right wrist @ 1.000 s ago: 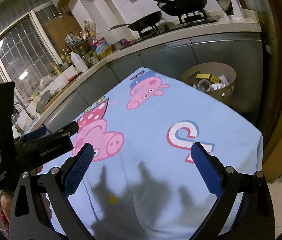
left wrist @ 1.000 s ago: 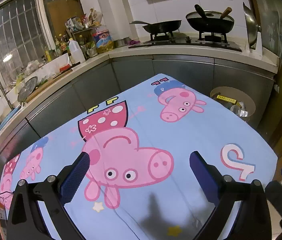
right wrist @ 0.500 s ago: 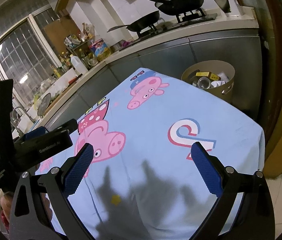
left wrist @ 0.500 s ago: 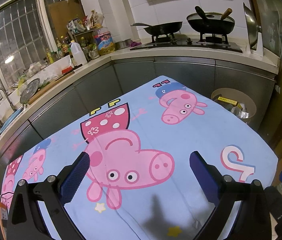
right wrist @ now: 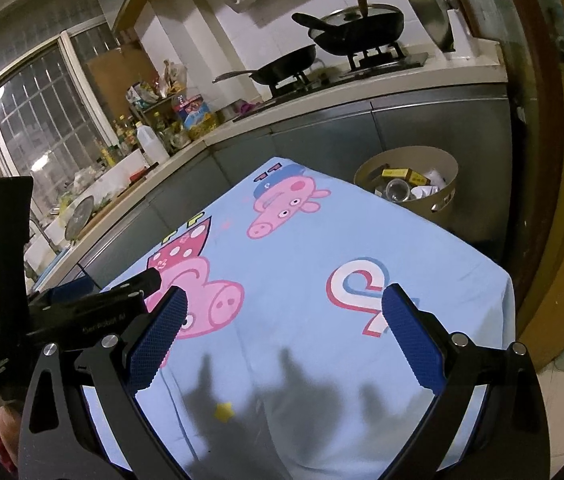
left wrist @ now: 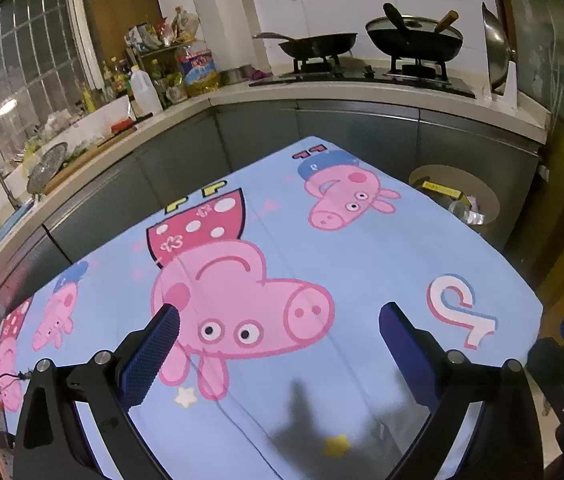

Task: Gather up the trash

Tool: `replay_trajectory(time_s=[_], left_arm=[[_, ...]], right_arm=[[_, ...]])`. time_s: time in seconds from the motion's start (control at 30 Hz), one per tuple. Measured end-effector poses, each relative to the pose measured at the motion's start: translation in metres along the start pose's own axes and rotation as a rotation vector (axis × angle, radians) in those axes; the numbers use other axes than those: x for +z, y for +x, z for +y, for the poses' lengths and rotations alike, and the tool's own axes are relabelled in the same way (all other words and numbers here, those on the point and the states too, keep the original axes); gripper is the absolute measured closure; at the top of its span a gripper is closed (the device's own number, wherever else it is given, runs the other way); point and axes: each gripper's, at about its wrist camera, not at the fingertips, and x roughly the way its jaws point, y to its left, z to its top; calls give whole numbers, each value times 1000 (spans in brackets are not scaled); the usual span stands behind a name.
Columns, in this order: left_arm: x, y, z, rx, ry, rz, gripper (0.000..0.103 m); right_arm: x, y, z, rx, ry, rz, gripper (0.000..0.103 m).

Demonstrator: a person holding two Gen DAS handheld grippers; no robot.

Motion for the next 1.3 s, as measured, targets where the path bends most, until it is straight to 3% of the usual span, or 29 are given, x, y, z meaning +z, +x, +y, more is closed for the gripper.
replay_trajectory(time_s=[1.3], left_arm=[[-13, 18, 11, 7, -61, 70, 4]], right_arm=[[-14, 15, -2, 0, 19, 67, 6]])
